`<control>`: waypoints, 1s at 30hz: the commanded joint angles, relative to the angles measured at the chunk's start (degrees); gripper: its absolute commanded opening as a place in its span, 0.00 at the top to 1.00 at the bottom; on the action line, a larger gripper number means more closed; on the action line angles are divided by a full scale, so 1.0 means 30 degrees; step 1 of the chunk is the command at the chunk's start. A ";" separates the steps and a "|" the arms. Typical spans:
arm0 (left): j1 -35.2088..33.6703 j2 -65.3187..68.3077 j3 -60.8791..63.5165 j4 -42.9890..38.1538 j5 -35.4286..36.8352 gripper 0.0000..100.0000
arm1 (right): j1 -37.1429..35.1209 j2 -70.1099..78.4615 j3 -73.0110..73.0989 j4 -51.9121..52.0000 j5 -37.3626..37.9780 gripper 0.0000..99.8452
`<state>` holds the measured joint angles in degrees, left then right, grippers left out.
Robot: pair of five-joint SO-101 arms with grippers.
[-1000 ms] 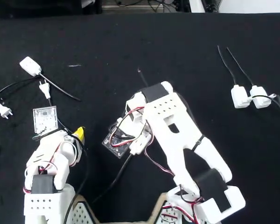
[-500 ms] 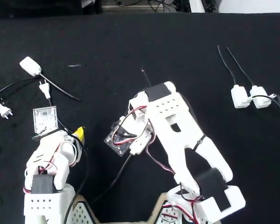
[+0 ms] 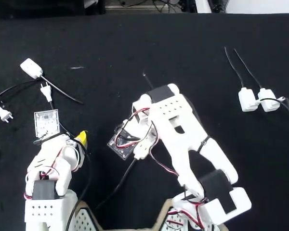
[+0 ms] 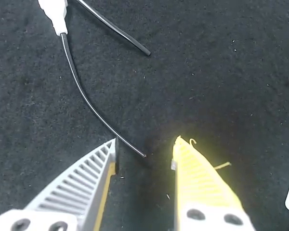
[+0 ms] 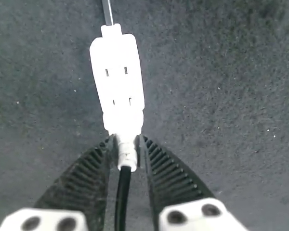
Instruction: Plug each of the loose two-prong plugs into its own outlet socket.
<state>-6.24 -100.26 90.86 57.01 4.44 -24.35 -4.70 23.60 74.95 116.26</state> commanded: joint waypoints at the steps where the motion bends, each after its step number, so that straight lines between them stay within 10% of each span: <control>1: -0.0190 -0.0176 -0.1187 -0.0469 0.0088 0.80 | -0.0762 0.0718 -0.0249 -0.0176 0.0117 0.99; 30: -0.0249 -0.0176 -0.1158 -0.0615 0.0059 0.80 | -0.0381 0.0571 0.0806 0.0293 -0.1319 0.99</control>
<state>-6.24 -100.26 90.86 56.31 4.44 -28.04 -4.00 23.16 77.58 113.01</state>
